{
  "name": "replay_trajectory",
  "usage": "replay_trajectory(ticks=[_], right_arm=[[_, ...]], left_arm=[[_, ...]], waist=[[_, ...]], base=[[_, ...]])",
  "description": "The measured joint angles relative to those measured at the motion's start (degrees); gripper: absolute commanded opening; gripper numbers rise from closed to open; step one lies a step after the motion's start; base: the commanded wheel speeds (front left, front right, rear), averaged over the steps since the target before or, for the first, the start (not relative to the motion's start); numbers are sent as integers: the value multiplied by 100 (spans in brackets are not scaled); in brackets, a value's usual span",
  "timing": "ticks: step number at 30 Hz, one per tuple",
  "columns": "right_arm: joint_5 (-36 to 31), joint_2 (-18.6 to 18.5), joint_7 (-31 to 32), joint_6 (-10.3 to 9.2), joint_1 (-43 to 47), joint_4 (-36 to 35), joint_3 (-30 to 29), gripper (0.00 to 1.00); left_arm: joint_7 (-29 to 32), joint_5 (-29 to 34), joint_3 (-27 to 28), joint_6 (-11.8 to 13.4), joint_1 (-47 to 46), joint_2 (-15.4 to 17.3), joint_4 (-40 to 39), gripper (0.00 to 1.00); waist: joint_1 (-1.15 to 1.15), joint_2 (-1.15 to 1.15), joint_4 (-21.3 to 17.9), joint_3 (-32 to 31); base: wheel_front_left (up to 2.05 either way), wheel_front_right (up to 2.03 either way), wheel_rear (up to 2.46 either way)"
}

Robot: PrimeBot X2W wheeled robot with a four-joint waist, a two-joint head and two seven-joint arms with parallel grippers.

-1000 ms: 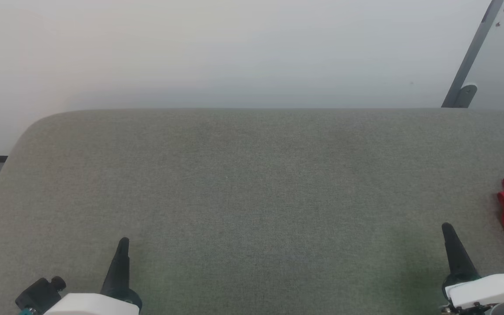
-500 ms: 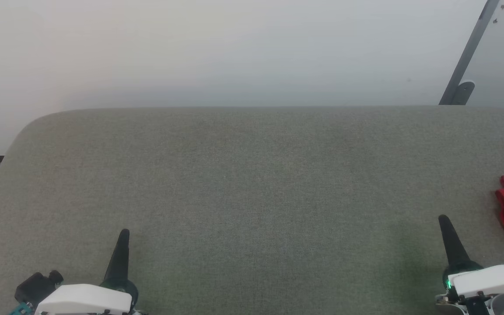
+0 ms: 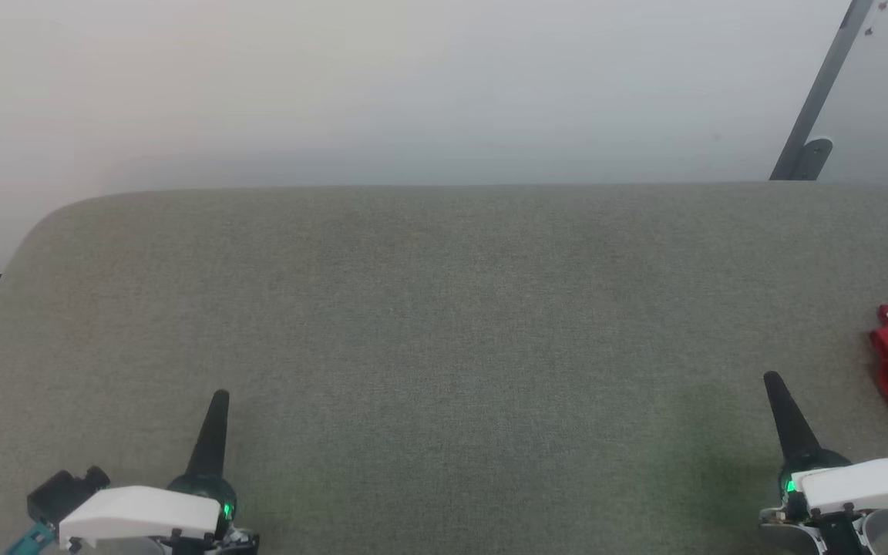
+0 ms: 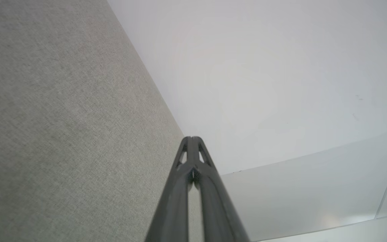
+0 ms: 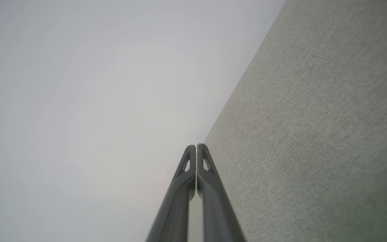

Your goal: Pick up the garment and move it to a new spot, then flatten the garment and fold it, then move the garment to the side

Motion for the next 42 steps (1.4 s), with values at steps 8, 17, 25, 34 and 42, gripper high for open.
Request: replay_trajectory(ticks=[8,17,25,34,42], right_arm=[[316,77,107,0,-108,47,-42,0],[648,140,222,-3,-178,80,-97,0],[924,200,321,-3,-240,107,-132,0],[1221,270,416,-3,-337,127,-165,0],[1494,322,514,-3,-382,151,-193,0]], left_arm=[[105,-391,20,0,-90,0,35,0],[213,-808,36,0,-186,-1,75,0],[312,-1158,53,0,-296,-1,100,0],[411,-1525,67,0,-370,-2,133,0],[514,-1870,80,0,-442,-3,166,0]], waist=[[0,0,-24,19],[0,0,-52,41],[0,0,-76,60],[0,0,-104,82],[0,0,-131,104]], base=[[0,0,0],[0,0,0],[0,0,0],[0,0,0],[0,0,0]])
